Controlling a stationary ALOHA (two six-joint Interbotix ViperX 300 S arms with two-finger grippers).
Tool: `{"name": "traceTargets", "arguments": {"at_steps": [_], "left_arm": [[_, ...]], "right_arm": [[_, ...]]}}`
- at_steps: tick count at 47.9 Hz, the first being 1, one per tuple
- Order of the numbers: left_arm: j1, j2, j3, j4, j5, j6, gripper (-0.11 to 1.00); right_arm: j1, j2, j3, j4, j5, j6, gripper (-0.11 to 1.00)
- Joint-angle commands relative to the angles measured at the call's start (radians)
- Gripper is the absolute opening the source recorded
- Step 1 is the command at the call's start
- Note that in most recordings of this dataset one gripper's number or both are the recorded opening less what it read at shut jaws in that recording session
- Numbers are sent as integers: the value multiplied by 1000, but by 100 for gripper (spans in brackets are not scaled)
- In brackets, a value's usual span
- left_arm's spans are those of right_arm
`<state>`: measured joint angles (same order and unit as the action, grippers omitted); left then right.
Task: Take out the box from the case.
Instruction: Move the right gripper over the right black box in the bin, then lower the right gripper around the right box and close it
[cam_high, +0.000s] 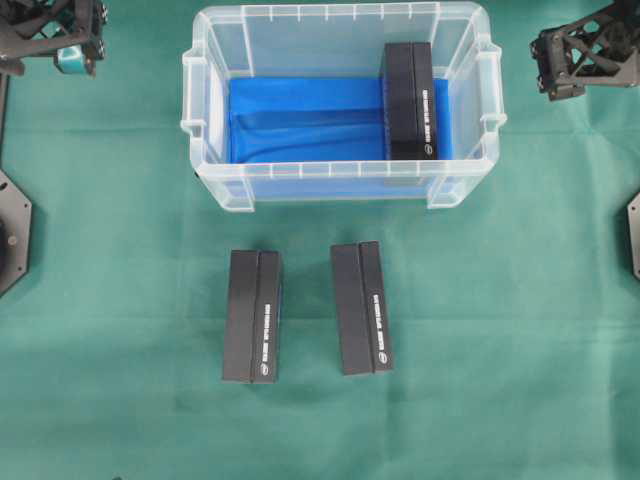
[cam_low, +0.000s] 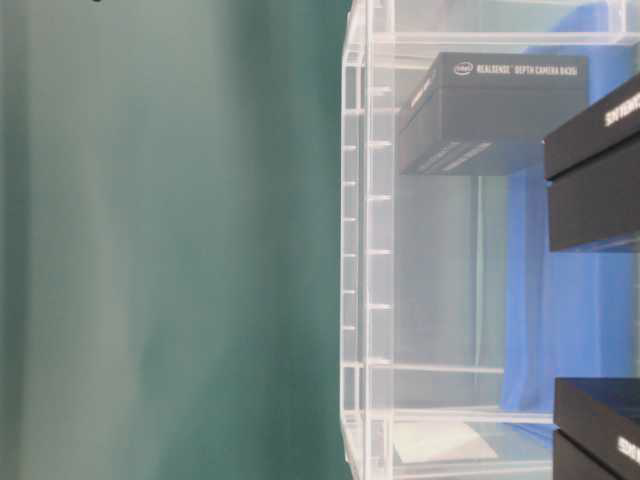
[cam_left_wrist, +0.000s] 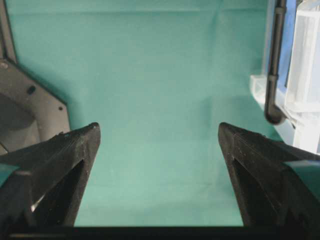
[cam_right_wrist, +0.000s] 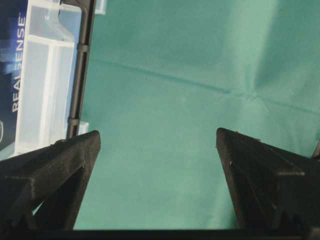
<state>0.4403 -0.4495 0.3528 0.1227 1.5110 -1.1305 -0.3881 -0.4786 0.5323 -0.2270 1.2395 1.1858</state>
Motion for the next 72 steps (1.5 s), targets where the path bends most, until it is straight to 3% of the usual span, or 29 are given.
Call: {"name": "traceTargets", "arguments": {"at_steps": [1,21,59,72], "left_arm": [[3,-5,-21,-2,-3,-2,98],[-3,-3,-15,-2,-3,-11,98],[-9,-6,-2,-2,-32,-9,98],[-9,-6,0,-2,-41,-5,98]], "right_arm": [[0,-12,-20,2,-3,2,93],[6,60,-98,25,-6,14,93],[114,385,-403,28,-31,75,93],[129,440,-454,31,-31,100,93]]}}
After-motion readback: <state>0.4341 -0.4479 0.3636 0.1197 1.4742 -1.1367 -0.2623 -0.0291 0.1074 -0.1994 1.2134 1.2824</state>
